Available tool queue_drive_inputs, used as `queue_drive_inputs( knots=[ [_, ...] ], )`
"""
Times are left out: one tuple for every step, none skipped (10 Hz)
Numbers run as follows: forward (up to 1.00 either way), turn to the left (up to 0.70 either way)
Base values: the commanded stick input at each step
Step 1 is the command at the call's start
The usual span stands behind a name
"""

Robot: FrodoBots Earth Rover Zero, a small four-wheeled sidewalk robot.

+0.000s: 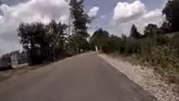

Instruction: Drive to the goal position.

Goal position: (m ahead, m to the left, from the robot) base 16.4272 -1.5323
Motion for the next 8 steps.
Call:
queue_drive_inputs(
  knots=[
    [0.70,0.00],
    [0.70,0.00],
    [0.70,0.00],
    [0.70,0.00],
    [0.70,0.00],
    [0.70,0.00],
    [0.70,0.00],
    [0.70,0.00]
  ],
)
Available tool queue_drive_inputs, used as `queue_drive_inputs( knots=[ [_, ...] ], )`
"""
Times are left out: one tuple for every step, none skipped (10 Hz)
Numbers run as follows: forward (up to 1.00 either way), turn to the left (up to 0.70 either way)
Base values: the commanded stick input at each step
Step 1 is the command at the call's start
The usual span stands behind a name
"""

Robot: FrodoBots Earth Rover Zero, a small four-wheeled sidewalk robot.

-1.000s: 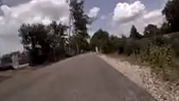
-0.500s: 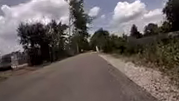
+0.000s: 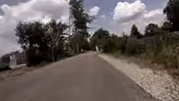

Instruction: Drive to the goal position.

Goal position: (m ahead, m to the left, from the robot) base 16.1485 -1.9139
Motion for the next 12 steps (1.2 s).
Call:
queue_drive_inputs(
  knots=[
    [0.70,0.00],
    [0.70,0.00],
    [0.70,0.00],
    [0.70,0.00],
    [0.70,0.00],
    [0.70,0.00],
    [0.70,0.00],
    [0.70,0.00],
    [0.70,0.00],
    [0.70,0.00],
    [0.70,0.00],
    [0.70,0.00]
  ],
)
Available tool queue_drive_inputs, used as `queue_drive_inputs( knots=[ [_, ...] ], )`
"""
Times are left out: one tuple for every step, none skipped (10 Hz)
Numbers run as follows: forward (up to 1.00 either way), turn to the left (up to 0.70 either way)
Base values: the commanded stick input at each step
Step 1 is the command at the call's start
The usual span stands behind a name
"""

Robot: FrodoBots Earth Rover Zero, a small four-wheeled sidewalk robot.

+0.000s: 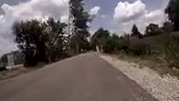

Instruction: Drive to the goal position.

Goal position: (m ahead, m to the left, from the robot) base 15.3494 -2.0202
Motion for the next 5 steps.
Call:
queue_drive_inputs(
  knots=[
    [0.70,0.00],
    [0.70,0.00],
    [0.70,0.00],
    [0.70,0.00],
    [0.70,0.00]
  ],
)
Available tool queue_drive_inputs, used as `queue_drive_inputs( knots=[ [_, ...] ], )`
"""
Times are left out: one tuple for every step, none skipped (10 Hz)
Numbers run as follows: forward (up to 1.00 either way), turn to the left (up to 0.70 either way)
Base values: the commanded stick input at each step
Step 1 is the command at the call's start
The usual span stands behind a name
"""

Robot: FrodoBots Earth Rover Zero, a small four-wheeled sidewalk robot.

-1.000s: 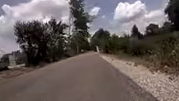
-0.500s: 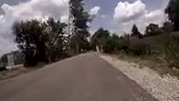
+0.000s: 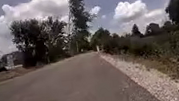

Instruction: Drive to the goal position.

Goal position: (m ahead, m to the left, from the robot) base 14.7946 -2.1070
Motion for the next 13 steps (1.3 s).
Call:
queue_drive_inputs(
  knots=[
    [0.70,0.00],
    [0.70,0.00],
    [0.70,0.00],
    [0.70,0.00],
    [0.70,0.00],
    [0.70,0.00],
    [0.70,0.00],
    [0.70,0.00],
    [0.70,0.00],
    [0.70,0.00],
    [0.70,0.00],
    [0.70,0.00],
    [0.70,0.00]
  ],
)
